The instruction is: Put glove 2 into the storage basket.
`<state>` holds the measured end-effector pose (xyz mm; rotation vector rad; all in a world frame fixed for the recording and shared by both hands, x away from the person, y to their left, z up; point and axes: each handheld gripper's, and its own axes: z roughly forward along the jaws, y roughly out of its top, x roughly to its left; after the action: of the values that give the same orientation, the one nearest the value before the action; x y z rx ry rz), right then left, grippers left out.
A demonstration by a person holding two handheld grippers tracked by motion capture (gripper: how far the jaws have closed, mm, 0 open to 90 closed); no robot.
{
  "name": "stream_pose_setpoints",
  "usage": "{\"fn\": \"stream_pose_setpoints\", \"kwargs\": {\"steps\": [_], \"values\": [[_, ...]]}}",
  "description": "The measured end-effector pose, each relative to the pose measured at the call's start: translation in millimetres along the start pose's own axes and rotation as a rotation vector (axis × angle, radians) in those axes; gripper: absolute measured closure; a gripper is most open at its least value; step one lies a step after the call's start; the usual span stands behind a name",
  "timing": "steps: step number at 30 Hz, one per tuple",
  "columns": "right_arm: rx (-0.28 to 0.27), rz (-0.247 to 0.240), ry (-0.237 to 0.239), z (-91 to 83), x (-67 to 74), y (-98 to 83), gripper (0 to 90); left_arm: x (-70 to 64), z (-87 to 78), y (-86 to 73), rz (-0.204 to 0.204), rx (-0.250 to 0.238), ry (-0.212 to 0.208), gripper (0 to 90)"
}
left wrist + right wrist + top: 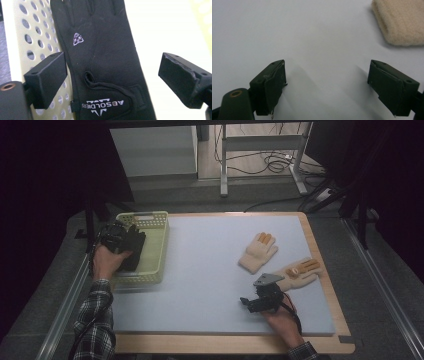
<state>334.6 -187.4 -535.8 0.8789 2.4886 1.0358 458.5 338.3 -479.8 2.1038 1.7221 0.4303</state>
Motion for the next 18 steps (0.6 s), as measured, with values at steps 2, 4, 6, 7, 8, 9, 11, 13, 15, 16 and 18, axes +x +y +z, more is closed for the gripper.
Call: {"fn": "stream_pose_setpoints", "kwargs": {"steps": [2,4,6,7,8,9,11,13,15,16,18], "values": [[0.000,0.000,0.000,0.0,0.0,0.0,14.9,0.2,-3.2,-1.4,-0.001,-0.016,-0.026,7.2],[0.000,0.000,0.000,0.0,0.0,0.0,14.9,0.9,-6.1,-3.4,0.005,-0.033,-0.046,5.8],[0.000,0.000,0.000,0.0,0.0,0.0,14.9,1.3,-7.8,-5.6,-0.008,-0.055,-0.073,4.7],[0.000,0.000,0.000,0.0,0.0,0.0,14.9,1.7,-8.9,-6.8,-0.012,-0.067,-0.087,4.1],[0.000,0.000,0.000,0.0,0.0,0.0,14.9,1.4,-10.2,-8.3,-0.023,-0.087,-0.105,4.0],[0.000,0.000,0.000,0.0,0.1,0.0,14.9,1.7,-11.5,-9.2,-0.020,-0.091,-0.114,3.8],[0.000,0.000,0.000,0.0,0.0,0.0,14.9,0.3,-13.9,-11.5,-0.019,-0.109,-0.132,3.4],[0.000,0.000,-0.001,0.0,0.0,0.0,14.8,-2.1,-17.3,-13.6,-0.006,-0.129,-0.145,3.0],[0.000,0.000,-0.001,0.0,0.1,0.0,14.9,-4.9,-21.4,-15.5,-0.007,-0.157,-0.165,2.4],[0.002,-0.001,-0.001,-0.2,0.0,0.1,14.8,-6.4,-23.1,-16.3,-0.008,-0.177,-0.180,2.1],[0.002,-0.001,-0.001,-0.2,0.0,0.0,14.9,-9.5,-26.9,-17.8,0.002,-0.203,-0.203,1.3]]}}
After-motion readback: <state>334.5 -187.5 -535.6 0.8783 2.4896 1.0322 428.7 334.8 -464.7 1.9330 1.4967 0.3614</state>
